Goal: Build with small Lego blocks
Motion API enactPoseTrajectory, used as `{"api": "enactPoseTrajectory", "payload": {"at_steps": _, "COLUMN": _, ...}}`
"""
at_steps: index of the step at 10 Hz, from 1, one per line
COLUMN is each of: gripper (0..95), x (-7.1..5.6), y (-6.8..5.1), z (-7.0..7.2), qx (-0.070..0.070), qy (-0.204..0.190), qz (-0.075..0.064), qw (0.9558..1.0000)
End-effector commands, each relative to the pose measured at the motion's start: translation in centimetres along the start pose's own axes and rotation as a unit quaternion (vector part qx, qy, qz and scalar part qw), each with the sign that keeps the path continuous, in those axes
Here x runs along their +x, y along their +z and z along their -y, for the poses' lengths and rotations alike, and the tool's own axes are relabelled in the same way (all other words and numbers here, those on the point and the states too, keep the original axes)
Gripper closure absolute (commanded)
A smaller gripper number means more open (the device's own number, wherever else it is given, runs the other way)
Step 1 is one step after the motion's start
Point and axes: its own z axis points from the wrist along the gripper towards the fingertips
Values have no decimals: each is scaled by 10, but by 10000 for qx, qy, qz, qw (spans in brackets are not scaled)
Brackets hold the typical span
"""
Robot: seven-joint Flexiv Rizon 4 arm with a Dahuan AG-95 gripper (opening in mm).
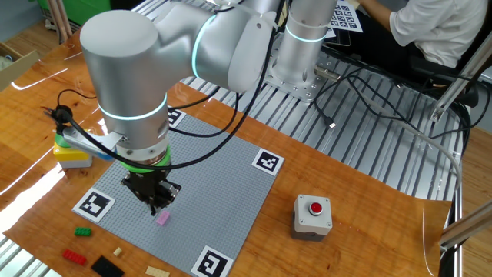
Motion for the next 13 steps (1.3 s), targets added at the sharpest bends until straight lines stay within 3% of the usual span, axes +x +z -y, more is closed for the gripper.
{"api": "enactPoseTrajectory", "payload": {"at_steps": 1, "gripper": 950, "x": 1, "y": 1, "z": 1, "qx": 1, "qy": -15, "qz": 20, "qw": 10000}}
{"api": "enactPoseTrajectory", "payload": {"at_steps": 13, "gripper": 950, "x": 3, "y": 17, "z": 5, "qx": -6, "qy": 32, "qz": 146, "qw": 9999}}
